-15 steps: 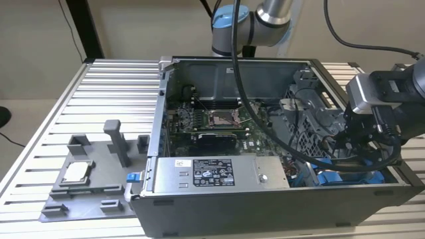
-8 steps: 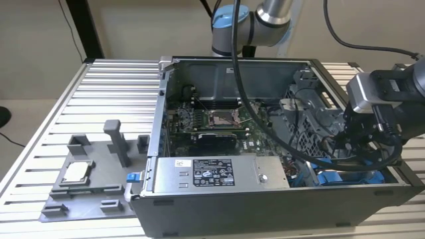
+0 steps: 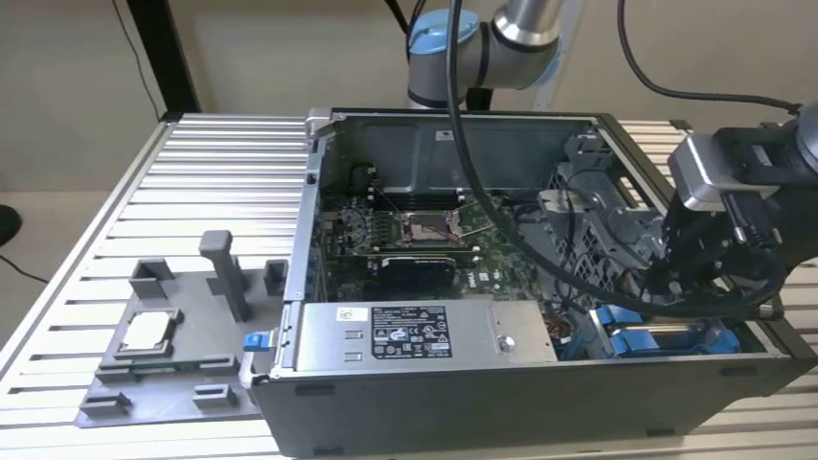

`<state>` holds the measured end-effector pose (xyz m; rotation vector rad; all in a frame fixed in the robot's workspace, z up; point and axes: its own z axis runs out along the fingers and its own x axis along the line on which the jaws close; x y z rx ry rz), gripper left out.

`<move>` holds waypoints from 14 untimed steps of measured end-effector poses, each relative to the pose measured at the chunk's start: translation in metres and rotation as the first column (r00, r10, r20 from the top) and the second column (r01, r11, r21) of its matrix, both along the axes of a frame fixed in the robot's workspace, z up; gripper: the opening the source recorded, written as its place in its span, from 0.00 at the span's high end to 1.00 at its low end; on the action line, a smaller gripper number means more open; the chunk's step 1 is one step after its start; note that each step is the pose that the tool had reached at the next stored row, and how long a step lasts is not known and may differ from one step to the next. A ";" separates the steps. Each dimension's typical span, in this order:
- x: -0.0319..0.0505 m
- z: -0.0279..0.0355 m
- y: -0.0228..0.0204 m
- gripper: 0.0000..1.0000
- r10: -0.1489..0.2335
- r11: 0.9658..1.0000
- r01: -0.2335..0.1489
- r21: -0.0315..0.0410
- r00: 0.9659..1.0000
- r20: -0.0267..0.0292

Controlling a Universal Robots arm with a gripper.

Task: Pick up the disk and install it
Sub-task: 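Insert the first disk wire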

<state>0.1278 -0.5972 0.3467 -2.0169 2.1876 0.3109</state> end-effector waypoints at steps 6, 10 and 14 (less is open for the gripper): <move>0.0000 0.0005 0.0110 1.00 0.000 0.996 0.000 -0.094 1.000 0.000; 0.0003 0.0005 0.0187 1.00 0.000 0.990 0.000 -0.142 1.000 -0.003; 0.0014 0.0006 0.0221 1.00 -0.001 0.982 -0.004 -0.190 1.000 -0.022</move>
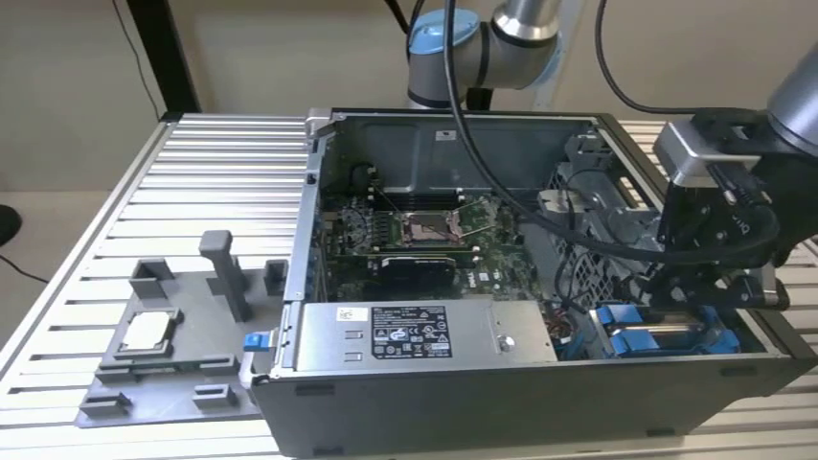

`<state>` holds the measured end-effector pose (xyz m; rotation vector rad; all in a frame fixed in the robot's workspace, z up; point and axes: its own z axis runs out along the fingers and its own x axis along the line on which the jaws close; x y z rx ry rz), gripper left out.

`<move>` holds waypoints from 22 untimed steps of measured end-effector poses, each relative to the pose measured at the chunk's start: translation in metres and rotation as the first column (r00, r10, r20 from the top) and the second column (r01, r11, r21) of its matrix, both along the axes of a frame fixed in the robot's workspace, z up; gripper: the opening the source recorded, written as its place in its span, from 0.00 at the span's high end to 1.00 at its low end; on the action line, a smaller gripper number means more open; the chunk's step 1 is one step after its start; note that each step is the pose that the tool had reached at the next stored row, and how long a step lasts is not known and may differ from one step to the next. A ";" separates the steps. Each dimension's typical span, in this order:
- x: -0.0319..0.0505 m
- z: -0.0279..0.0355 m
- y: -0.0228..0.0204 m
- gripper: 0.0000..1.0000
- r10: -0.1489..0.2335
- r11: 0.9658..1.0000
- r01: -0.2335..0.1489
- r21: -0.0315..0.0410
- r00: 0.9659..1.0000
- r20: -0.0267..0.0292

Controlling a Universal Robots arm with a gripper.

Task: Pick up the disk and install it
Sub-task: 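Insert the first disk wire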

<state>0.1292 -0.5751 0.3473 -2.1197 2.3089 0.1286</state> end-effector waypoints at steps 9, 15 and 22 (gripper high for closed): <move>0.0004 0.0011 0.0147 1.00 -0.001 0.999 0.000 -0.054 1.000 -0.014; 0.0007 0.0011 0.0196 1.00 -0.001 0.997 0.000 -0.082 1.000 -0.016; 0.0031 0.0012 0.0210 1.00 -0.001 0.996 -0.005 -0.088 0.997 -0.077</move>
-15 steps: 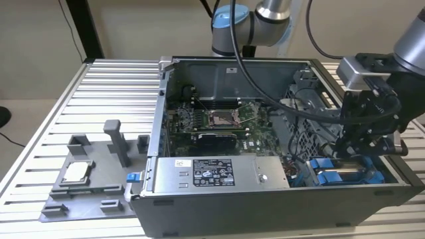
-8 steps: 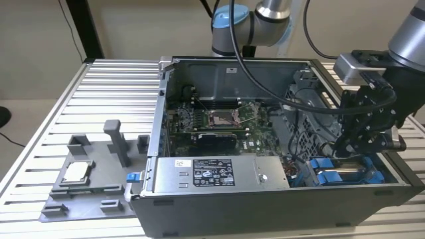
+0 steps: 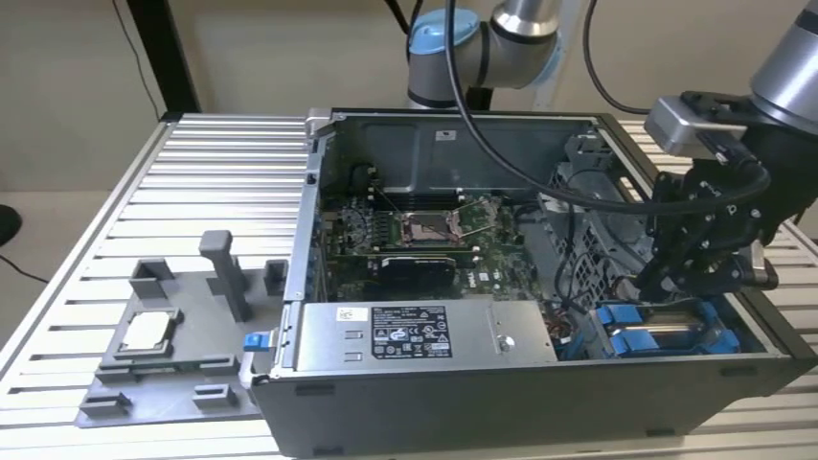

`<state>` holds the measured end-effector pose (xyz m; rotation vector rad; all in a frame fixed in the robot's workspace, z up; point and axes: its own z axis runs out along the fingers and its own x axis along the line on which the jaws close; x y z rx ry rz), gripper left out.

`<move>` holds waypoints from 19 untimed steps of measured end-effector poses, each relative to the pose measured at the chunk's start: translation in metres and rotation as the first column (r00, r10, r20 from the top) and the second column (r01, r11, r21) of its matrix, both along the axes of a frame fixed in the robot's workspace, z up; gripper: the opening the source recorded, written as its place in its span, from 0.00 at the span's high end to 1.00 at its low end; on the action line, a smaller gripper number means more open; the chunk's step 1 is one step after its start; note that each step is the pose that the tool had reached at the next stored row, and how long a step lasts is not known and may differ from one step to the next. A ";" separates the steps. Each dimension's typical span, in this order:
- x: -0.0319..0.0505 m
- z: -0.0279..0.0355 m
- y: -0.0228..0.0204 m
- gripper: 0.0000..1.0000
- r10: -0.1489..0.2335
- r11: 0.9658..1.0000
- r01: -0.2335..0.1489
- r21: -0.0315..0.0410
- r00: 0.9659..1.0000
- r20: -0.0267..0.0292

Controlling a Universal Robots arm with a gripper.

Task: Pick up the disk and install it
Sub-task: 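Insert the first disk wire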

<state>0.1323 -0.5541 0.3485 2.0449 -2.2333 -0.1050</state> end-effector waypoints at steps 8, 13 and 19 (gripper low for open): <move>0.0140 0.0000 0.0002 1.00 0.000 1.000 0.000 0.000 1.000 -0.012; 0.0141 -0.0001 0.0001 1.00 0.001 1.000 -0.001 0.000 1.000 -0.011; 0.0235 -0.0011 0.0002 1.00 0.006 1.000 -0.006 0.000 1.000 -0.010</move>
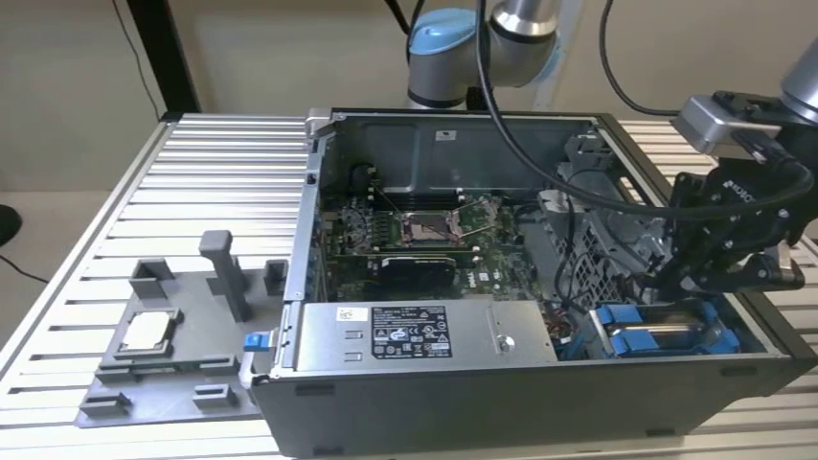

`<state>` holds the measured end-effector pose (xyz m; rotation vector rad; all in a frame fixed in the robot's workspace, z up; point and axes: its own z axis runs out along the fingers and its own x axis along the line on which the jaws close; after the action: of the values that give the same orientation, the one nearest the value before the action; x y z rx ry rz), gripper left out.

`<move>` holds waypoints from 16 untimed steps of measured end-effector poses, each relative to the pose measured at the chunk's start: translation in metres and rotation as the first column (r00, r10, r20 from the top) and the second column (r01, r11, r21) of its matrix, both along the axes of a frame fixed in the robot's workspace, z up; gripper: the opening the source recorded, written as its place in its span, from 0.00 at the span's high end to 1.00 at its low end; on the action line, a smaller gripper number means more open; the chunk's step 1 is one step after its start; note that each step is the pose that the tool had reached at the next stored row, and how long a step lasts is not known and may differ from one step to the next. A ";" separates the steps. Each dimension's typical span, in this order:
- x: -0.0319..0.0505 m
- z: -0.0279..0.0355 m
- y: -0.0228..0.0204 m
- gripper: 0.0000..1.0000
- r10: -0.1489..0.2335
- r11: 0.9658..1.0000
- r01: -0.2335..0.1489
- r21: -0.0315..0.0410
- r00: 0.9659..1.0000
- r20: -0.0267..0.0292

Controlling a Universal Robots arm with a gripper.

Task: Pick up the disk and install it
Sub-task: 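Insert the first disk wire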

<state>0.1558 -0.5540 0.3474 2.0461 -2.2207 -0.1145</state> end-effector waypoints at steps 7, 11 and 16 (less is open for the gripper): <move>0.0071 -0.0020 0.0000 1.00 0.008 1.000 -0.008 0.000 1.000 0.000; 0.0073 -0.0036 0.0000 1.00 0.010 1.000 -0.010 0.000 1.000 0.003; 0.0087 -0.0041 0.0000 1.00 0.012 1.000 -0.012 -0.003 1.000 0.002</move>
<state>0.1645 -0.5540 0.3432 2.0584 -2.2082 -0.1083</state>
